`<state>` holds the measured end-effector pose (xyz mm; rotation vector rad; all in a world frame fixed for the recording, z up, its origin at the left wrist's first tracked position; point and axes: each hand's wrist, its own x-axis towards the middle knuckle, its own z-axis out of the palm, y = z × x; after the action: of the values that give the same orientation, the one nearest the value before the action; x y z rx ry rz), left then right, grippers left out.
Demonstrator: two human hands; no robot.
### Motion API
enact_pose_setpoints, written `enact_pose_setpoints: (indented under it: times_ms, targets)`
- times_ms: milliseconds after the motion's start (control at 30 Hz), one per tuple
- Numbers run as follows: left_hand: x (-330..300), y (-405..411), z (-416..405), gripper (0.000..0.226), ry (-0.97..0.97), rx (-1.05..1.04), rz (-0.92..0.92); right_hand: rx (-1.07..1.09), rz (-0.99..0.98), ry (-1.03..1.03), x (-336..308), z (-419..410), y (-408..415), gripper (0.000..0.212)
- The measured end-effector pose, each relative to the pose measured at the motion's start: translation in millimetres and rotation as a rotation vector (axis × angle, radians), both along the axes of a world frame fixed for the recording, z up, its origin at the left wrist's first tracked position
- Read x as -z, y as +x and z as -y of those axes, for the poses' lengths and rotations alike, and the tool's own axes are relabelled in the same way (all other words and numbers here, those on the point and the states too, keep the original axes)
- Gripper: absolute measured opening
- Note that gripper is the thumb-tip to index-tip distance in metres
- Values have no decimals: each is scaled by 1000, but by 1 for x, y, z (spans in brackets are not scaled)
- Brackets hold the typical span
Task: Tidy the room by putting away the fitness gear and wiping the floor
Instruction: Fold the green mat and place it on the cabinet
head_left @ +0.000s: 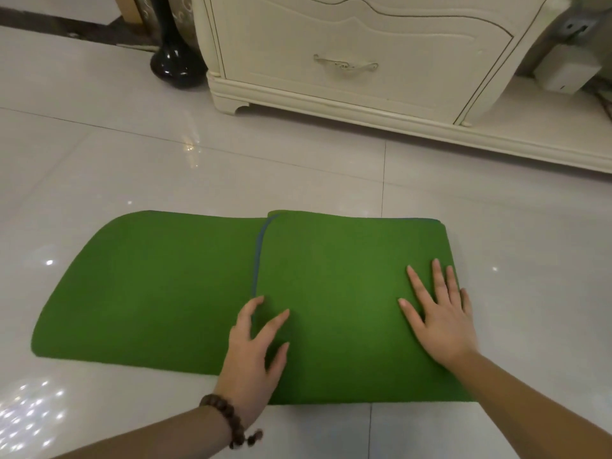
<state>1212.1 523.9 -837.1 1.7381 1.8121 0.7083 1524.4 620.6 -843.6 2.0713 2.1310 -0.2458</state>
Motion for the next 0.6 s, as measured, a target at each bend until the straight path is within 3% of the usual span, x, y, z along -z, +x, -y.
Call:
enact_pose_setpoints:
  times_ms: [133,267,367,433,600]
  targets:
    - [9,-13,-12,56,-255,213,-161,-26,58,-146,1,-11,-3,66]
    - [-2,-8,-47,75,-391,283,-201,137,20,-69,-4,-15,-2,64]
    - [-3,2,-53,110,-408,387,-476,233,-2,-154,-2,-20,2,66]
    - [-2,9,-48,109,-411,435,-632,227,9,-229,0,-25,3,67]
    - [1,4,-36,128,-484,612,-707,157,112,-193,-9,-26,-7,66]
